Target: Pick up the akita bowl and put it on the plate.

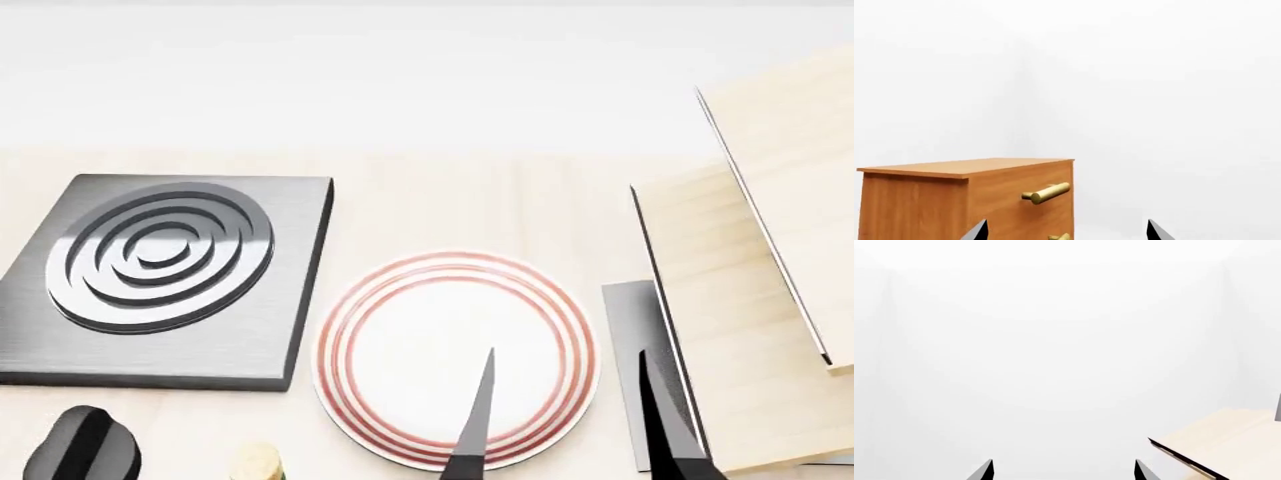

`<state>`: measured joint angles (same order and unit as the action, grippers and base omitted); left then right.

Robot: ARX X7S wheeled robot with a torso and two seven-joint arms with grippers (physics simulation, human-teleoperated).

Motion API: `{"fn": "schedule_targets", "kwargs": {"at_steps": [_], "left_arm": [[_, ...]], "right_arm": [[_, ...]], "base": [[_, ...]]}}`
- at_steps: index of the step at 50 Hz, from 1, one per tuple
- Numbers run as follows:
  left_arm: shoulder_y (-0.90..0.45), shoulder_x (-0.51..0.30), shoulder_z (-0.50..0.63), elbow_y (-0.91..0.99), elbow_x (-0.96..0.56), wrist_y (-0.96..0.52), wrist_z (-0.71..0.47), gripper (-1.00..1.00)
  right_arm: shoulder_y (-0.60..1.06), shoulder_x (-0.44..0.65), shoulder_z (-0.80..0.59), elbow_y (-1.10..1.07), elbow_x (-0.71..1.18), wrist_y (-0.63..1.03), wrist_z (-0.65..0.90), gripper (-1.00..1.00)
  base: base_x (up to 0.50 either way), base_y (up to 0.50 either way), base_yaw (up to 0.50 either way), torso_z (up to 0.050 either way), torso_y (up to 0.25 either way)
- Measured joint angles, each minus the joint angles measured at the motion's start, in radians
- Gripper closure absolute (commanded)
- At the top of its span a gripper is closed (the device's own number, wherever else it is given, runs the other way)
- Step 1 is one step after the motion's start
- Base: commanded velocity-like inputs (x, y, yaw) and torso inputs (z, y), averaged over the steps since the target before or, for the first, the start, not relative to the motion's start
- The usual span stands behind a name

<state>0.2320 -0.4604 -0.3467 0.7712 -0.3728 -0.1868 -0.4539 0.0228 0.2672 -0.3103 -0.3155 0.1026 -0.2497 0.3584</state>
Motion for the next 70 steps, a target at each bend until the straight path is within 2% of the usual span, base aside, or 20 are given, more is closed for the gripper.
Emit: {"fn": "schedule_targets", "kwargs": {"at_steps": [16, 28, 38, 53, 70], "left_arm": [[-0.006, -0.081, -0.040, 0.028, -0.264, -0.231, -0.014, -1.00], [-0.047, -0.179, -0.092, 0.007, -0.636, -0.477, -0.143, -1.00], [-0.072, -0.228, -0.114, -0.051, -0.864, -0.592, -0.236, -1.00], [-0.090, -0.267, -0.088, -0.099, -0.989, -0.677, -0.307, -1.00], [-0.080, -0.325, -0.111, -0.101, -1.103, -0.727, -0.407, -1.00]], "right_arm": [[0.010, 0.001, -0.007, 0.024, 0.006, -0.002, 0.003, -1.00], [0.019, 0.001, -0.012, 0.042, 0.013, 0.000, 0.005, -1.00], [0.029, 0.000, -0.018, 0.060, 0.022, 0.004, 0.004, -1.00], [0.047, -0.001, -0.023, 0.093, 0.041, 0.008, 0.002, -1.00], [0.060, -0.003, -0.031, 0.125, 0.049, 0.005, 0.004, -1.00]], "base": [[0.00, 0.00, 0.00, 0.000, 0.000], [0.00, 0.00, 0.00, 0.000, 0.000], [0.00, 0.00, 0.00, 0.000, 0.000], [0.00, 0.00, 0.00, 0.000, 0.000], [0.00, 0.00, 0.00, 0.000, 0.000]]}}
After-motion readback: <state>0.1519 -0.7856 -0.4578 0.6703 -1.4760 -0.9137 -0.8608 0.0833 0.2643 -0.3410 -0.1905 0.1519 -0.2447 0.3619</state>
